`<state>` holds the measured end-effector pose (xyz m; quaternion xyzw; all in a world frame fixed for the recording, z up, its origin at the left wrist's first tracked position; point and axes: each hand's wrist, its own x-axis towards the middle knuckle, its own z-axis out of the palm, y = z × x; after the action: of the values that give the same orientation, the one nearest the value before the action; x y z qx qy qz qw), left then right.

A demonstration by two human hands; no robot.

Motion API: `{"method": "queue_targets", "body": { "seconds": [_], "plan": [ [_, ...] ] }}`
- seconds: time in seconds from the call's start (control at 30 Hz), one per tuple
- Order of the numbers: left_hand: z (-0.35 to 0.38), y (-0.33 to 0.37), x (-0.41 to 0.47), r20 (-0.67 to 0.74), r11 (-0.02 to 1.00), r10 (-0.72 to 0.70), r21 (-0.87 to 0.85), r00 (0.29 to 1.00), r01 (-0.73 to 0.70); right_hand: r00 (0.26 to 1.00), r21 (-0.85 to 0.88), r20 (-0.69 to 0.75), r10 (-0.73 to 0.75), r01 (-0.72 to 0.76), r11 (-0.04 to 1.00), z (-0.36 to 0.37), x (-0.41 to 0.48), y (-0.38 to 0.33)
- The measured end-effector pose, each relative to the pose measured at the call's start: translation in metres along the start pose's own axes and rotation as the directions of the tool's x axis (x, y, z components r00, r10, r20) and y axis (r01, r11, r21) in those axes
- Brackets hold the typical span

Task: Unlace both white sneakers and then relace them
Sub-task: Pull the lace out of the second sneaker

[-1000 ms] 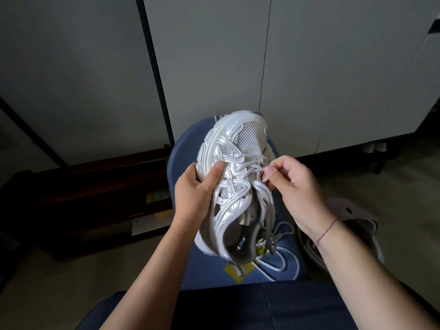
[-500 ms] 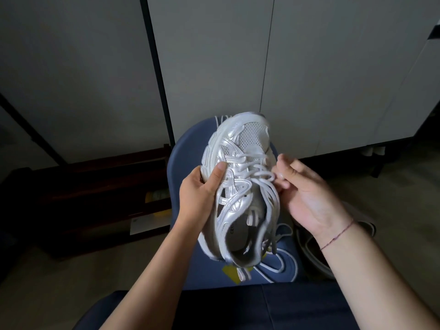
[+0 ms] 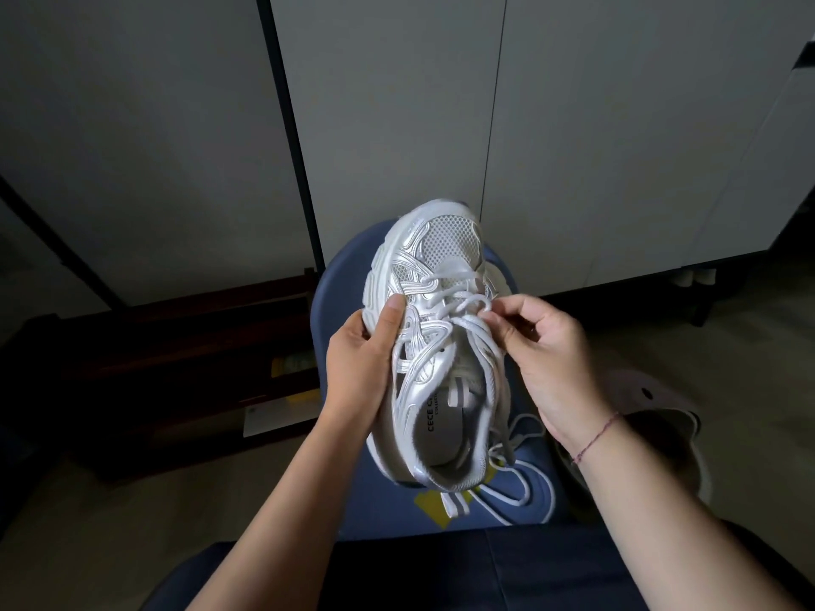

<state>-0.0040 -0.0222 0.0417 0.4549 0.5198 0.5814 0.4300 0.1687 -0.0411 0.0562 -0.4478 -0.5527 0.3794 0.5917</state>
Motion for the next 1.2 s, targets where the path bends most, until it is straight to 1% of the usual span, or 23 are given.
{"method": "queue_targets", "body": {
  "seconds": [0.07,0.1,0.13,0.17,0.2,0.23,0.27,0.3,0.37,0.4,0.43,0.47,0.53,0.63,0.7,0.8,0.87,0.93,1.0,1.1,1.2],
  "plan": [
    [0.0,-0.001,0.0,0.01,1.0,0.016,0.014,1.0,-0.016,1.0,-0.067,0.017,-0.009,0.01,0.998,0.002,0.0,0.002],
    [0.0,-0.002,0.001,0.01,0.999,0.026,0.026,1.0,-0.026,1.0,-0.026,0.009,0.001,0.0,1.0,0.002,0.001,0.001],
    [-0.001,-0.002,0.002,0.003,0.998,0.037,0.043,0.999,-0.037,0.999,0.103,-0.022,0.035,-0.033,0.994,0.0,0.004,-0.004],
    [-0.004,-0.003,0.003,-0.013,0.997,0.047,0.063,0.999,-0.046,0.994,0.302,-0.058,0.095,-0.073,0.95,-0.007,0.007,-0.011],
    [-0.008,-0.004,0.005,-0.041,0.995,0.054,0.087,0.998,-0.05,0.985,0.484,-0.081,0.152,-0.095,0.87,-0.017,0.012,-0.019],
    [-0.012,-0.007,0.007,-0.073,0.993,0.056,0.107,0.996,-0.048,0.978,0.588,-0.104,0.183,-0.088,0.804,-0.032,0.017,-0.026],
    [-0.016,-0.008,0.009,-0.103,0.992,0.052,0.118,0.993,-0.04,0.974,0.592,-0.128,0.187,-0.076,0.803,-0.045,0.02,-0.03],
    [-0.02,-0.01,0.012,-0.123,0.994,0.04,0.11,0.992,-0.027,0.974,0.535,-0.144,0.176,-0.073,0.842,-0.054,0.023,-0.03],
    [-0.023,-0.01,0.013,-0.12,0.999,-0.001,0.046,0.993,0.007,0.982,0.289,-0.132,0.139,-0.096,0.953,-0.052,0.02,-0.023],
    [-0.022,-0.009,0.013,-0.115,1.0,-0.015,0.018,0.993,0.017,0.989,0.169,-0.098,0.114,-0.096,0.981,-0.044,0.017,-0.016],
    [-0.019,-0.008,0.012,-0.11,1.0,-0.015,0.005,0.994,0.015,0.994,0.096,-0.053,0.097,-0.092,0.991,-0.033,0.013,-0.012],
    [-0.017,-0.006,0.011,-0.104,1.0,-0.006,0.008,0.995,0.007,0.996,0.073,-0.008,0.091,-0.09,0.993,-0.022,0.01,-0.01],
    [-0.01,-0.005,0.009,-0.088,1.0,0.011,0.022,0.996,-0.01,0.994,0.122,0.029,0.106,-0.109,0.986,-0.004,0.007,-0.008],
    [-0.005,-0.006,0.006,-0.067,1.0,-0.001,0.026,0.998,0.003,0.993,0.196,-0.002,0.116,-0.113,0.974,0.009,0.005,-0.003],
    [-0.004,-0.008,0.006,-0.048,0.999,-0.01,0.042,0.999,0.012,0.995,0.197,-0.021,0.093,-0.088,0.976,0.01,0.002,-0.003],
    [-0.003,-0.011,0.006,-0.021,0.998,-0.009,0.055,1.0,0.01,0.999,0.104,-0.028,0.046,-0.043,0.994,0.01,0.001,0.0],
    [-0.002,-0.013,0.007,-0.016,0.998,-0.004,0.069,1.0,0.005,0.998,-0.052,-0.061,-0.011,0.008,0.999,0.011,0.003,0.003],
    [-0.002,-0.013,0.007,0.009,0.996,-0.003,0.093,1.0,0.002,0.994,-0.237,-0.082,-0.071,0.05,0.97,0.011,0.006,0.008],
    [-0.002,-0.014,0.007,0.045,0.994,-0.013,0.112,0.999,0.008,0.989,-0.323,-0.102,-0.105,0.067,0.944,0.01,0.007,0.007],
    [-0.002,-0.014,0.006,0.037,0.988,0.006,0.154,0.999,-0.012,0.983,-0.32,-0.144,-0.116,0.065,0.945,0.006,0.006,0.007],
    [-0.003,-0.007,0.003,0.001,0.974,0.052,0.219,0.999,-0.051,0.985,-0.253,-0.167,-0.046,0.002,0.967,0.003,0.008,0.009]
  ]
}}
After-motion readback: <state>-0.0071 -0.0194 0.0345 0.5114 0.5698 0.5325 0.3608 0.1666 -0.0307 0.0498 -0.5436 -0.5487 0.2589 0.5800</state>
